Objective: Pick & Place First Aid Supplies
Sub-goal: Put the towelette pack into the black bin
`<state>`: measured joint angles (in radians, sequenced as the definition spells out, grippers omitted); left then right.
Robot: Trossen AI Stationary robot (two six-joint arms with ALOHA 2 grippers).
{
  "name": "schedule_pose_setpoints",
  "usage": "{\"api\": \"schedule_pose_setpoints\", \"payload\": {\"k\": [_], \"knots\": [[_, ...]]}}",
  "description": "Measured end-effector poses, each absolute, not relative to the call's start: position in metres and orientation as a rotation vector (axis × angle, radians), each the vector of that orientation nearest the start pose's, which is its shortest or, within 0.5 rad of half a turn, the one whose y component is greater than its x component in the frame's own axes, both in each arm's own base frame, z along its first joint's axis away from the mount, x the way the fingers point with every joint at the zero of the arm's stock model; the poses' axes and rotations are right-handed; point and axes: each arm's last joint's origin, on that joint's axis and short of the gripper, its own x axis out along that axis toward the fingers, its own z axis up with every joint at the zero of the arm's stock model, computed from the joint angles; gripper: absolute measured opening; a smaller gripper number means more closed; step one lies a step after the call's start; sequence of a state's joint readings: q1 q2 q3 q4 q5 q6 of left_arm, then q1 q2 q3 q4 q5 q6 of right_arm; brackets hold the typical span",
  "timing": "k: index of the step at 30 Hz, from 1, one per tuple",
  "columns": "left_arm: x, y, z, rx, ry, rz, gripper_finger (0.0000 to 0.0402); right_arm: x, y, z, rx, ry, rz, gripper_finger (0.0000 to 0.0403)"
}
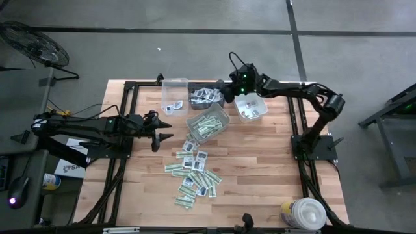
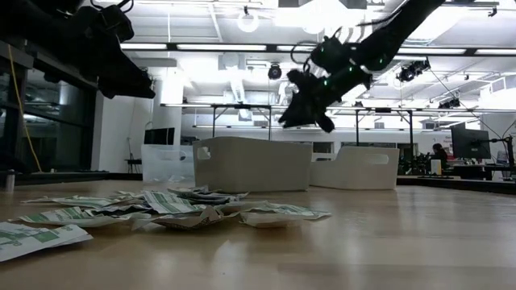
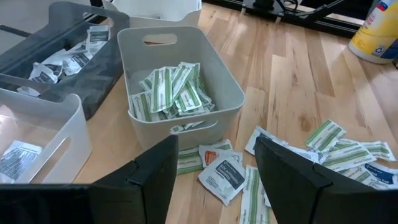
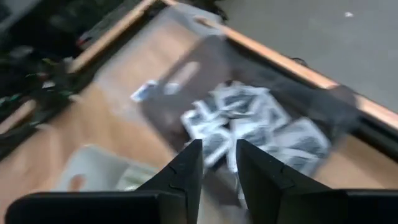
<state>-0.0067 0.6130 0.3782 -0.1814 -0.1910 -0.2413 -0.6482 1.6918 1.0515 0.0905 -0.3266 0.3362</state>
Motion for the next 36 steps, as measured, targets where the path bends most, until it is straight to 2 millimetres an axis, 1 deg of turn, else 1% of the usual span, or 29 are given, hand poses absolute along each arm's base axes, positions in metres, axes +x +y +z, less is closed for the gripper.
{"api": "schedule_pose_setpoints", "payload": {"k": [5, 9, 15, 18, 23, 30, 34, 36], "knots": [[0.144, 0.004, 0.218, -0.197, 0.396, 0.199, 0.0215, 0.302, -0.183, 0.241, 0.574, 0.425, -0.298, 0.0086], [0.145, 0.002, 0.218, -0.205, 0.402, 0.151, 0.0215, 0.311, -0.151, 0.250, 0.558, 0.450, -0.248, 0.0085], [0.145, 0.000, 0.218, -0.177, 0.412, 0.064, 0.0213, 0.325, -0.104, 0.245, 0.557, 0.543, -0.271, 0.0085], [0.146, -0.001, 0.217, -0.157, 0.421, 0.028, 0.0202, 0.329, -0.081, 0.242, 0.570, 0.589, -0.294, 0.0084], [0.153, -0.003, 0.212, -0.121, 0.455, -0.053, 0.0161, 0.332, -0.041, 0.237, 0.595, 0.649, -0.344, 0.0083], [0.173, -0.005, 0.204, -0.056, 0.456, -0.122, 0.0073, 0.329, 0.014, 0.232, 0.604, 0.668, -0.456, 0.0083], [0.184, -0.006, 0.198, -0.057, 0.464, -0.158, 0.0016, 0.324, 0.040, 0.230, 0.599, 0.663, -0.499, 0.0083], [0.188, -0.007, 0.195, -0.061, 0.466, -0.178, 0.0005, 0.320, 0.050, 0.229, 0.593, 0.669, -0.523, 0.0083]]}}
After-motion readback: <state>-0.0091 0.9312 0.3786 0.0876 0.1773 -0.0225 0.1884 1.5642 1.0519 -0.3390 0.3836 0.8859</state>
